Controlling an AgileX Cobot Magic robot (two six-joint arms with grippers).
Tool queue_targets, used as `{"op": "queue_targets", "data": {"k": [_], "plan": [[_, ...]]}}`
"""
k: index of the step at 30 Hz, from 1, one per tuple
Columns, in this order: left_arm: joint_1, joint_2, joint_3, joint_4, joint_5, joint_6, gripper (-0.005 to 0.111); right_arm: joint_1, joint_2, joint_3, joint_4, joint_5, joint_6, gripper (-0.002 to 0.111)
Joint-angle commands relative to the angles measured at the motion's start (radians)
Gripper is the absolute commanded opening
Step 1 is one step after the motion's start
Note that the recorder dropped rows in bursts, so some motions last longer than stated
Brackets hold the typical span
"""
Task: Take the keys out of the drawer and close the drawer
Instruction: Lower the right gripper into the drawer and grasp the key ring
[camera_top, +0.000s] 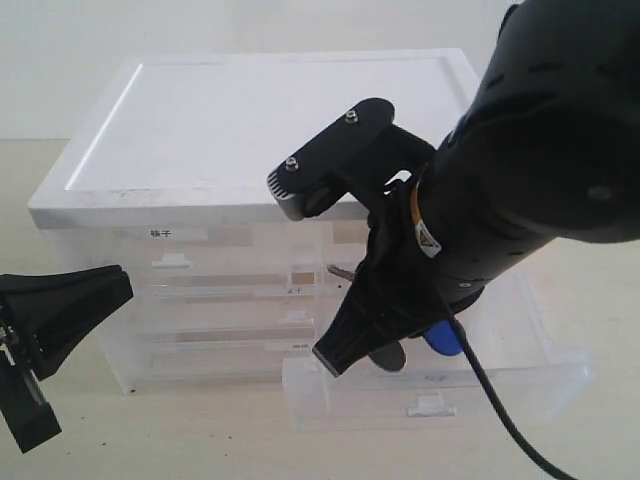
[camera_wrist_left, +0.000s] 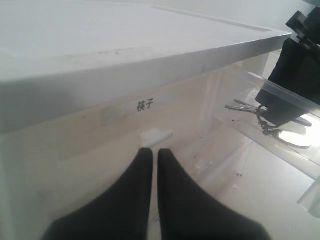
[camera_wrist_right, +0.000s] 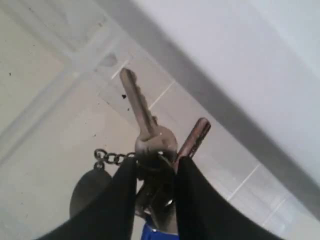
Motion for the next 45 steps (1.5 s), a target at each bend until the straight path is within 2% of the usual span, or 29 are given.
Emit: {"op": "queue_targets", "data": {"k": [1,7,18,21,23,25,28,29,30,34,45], "plan": [[-0.004,0.003,0.004,0.002,-0.012,-0.009,0.005,-0.001,0.011,0.003,-0.041,0.033,-0.041,0.0],[-0.004,0.003,0.004,0.002,-0.012,-0.009,0.005,-0.001,-0.027,0.003,-0.126,0.017,-0.048,0.0],[-0.004,0.003,0.004,0.002,-0.012,-0.009,0.005,-0.001,-0.207,0.003,-0.117,-0.002,-0.051,0.0],[-0.004,0.003,0.004,0.002,-0.012,-0.009,0.005,-0.001,-0.225,0.003,-0.061,0.036,-0.079,0.0],[-0.004,0.003,0.004,0.002,-0.012,-0.009,0.005,-0.001,-0.215,0.003,0.006,0.08,-0.122,0.007],[-0.004,0.003,0.004,0.002,-0.012,-0.009,0.005,-0.001,-0.194,0.003,0.058,0.106,-0.16,0.022],[-0.004,0.003,0.004,0.005,-0.012,-0.009,0.005,-0.001,-0.169,0.003,0.058,0.092,-0.144,0.053],[-0.004,0.003,0.004,0.01,-0.008,-0.009,0.005,-0.001,-0.161,0.003,0.046,0.083,-0.125,0.058],[-0.004,0.003,0.004,0.012,-0.005,-0.009,0.005,-0.001,-0.159,0.003,0.034,0.074,-0.106,0.06],[-0.004,0.003,0.004,0.014,0.002,-0.009,0.005,-0.001,-0.142,0.003,-0.011,0.068,-0.054,0.055],[-0.004,0.003,0.004,0.014,-0.005,-0.009,0.005,-0.001,-0.082,0.071,-0.077,-0.016,0.021,0.055]]}}
